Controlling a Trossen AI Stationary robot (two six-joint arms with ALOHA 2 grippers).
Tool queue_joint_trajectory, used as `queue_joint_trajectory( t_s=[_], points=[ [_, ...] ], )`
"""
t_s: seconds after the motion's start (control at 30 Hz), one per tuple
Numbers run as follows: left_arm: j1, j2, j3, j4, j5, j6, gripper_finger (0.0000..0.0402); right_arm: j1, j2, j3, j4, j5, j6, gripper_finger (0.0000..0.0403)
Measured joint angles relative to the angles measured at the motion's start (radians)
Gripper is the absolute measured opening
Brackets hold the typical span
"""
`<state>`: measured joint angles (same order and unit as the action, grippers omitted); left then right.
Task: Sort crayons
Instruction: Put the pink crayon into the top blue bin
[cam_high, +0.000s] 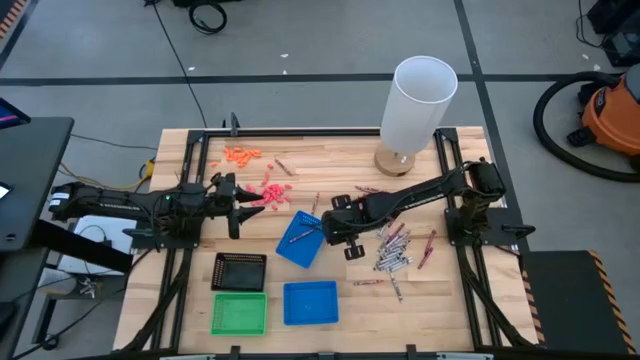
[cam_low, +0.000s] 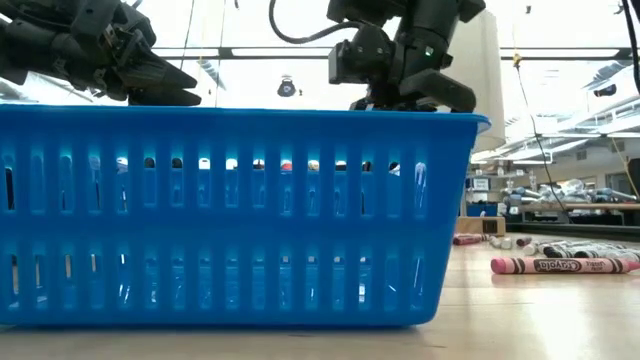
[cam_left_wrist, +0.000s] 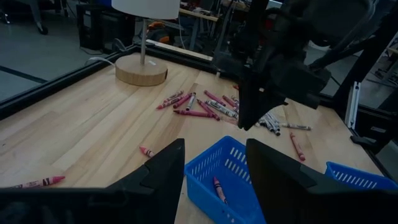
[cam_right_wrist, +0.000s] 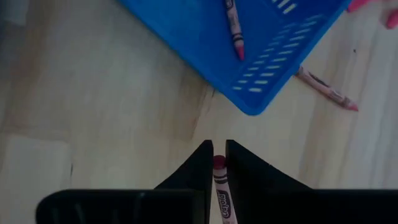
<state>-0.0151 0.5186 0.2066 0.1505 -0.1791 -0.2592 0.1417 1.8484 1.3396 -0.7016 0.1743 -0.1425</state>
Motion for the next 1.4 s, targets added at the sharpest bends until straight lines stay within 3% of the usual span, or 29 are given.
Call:
queue_joint_trajectory(
  t_s=[0.2,0.47,0.67,0.77,0.97,1.23,1.4],
  points=[
    [0.0,0.0,0.0,0.002,0.0,0.0,0.0183,0.017,-0.001,0.066,-0.049,0.07,-0.018,0.0049],
    [0.0,0.0,0.0,0.002,0.0,0.0,0.0183,0.026,-0.002,0.101,0.078,0.097,-0.113,0.0049],
    [0.0,0.0,0.0,0.002,0.0,0.0,0.0183,0.034,-0.002,0.101,0.211,0.088,-0.172,0.0049],
    [0.0,0.0,0.0,0.002,0.0,0.0,0.0183,0.03,-0.002,0.101,0.288,0.023,-0.163,0.0049],
    [0.0,0.0,0.0,0.001,0.0,0.0,0.0183,-0.021,-0.003,0.06,0.485,-0.192,0.001,0.0049],
    [0.0,0.0,0.0,0.001,0.0,0.0,0.0183,-0.09,-0.003,-0.074,0.754,-0.238,0.315,0.0049],
    [0.0,0.0,0.0,0.001,0.0,-0.007,0.0183,-0.115,-0.003,-0.124,0.784,-0.238,0.431,0.0049]
  ],
)
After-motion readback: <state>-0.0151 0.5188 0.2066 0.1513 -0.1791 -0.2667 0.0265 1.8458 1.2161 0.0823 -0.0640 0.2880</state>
